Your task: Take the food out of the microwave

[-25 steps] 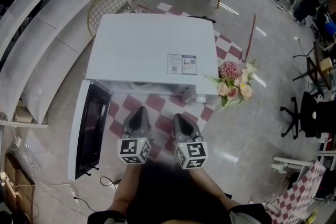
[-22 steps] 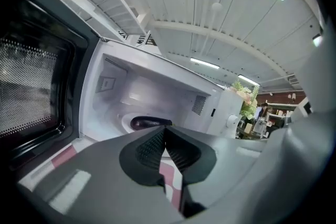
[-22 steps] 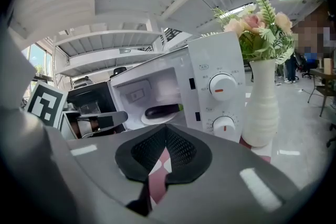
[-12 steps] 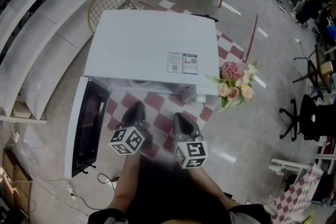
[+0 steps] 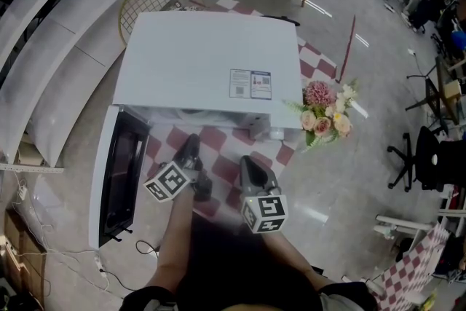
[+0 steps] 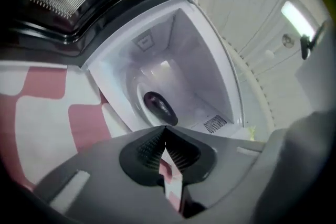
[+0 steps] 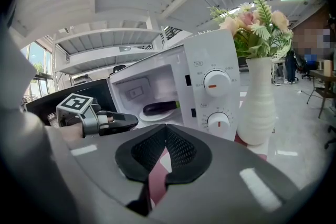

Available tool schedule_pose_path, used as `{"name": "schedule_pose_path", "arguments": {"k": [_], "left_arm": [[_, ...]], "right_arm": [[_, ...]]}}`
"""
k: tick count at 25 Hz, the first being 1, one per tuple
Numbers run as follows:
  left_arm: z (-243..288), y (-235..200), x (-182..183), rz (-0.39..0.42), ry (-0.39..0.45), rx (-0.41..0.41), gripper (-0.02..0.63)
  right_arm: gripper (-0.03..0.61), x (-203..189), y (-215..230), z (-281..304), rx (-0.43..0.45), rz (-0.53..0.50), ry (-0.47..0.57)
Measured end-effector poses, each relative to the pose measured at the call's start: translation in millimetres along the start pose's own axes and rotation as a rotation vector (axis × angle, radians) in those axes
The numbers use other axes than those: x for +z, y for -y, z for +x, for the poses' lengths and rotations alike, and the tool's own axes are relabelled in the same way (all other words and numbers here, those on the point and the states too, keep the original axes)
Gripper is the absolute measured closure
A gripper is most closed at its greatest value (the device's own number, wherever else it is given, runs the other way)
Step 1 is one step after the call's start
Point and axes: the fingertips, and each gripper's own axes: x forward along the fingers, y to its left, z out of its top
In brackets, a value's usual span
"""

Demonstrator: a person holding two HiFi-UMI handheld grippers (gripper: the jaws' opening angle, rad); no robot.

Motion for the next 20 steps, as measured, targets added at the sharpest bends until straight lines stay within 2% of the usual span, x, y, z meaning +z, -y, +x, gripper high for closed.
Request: {"name": "schedule_pose_path", "arguments": {"k": [4,11,12,15,20], "left_arm": [[6.1,-7.1,2.2,-0.172,0.013,-0.043,0.604],[13.6,-18.6,11.5,-0.341,0.044,-0.084,0.603],[15.1,-19.0,12.2,-0.365,0.046,-0.095,0.585],[19.9,-20.7,12.6,-0.408,0.044,-0.113,0.568],[25.2,-29.0,7.7,-0.443,0.026,-0.086,0.497]], "right_arm": [[0.577,-0.7,0.1,-0.8,-0.002,-0.002,-0.001],[0.577,-5.5,1.7,-3.2,-0.013,-0.004,-0.012],[0.578,-6.0,1.7,-3.4,-0.014,-0.005,-0.013],[0.577,-7.0,2.5,-3.9,-0.017,-0.007,-0.017],[0.577,-8.6,3.3,-4.3,-0.021,-0.005,-0.020]]}}
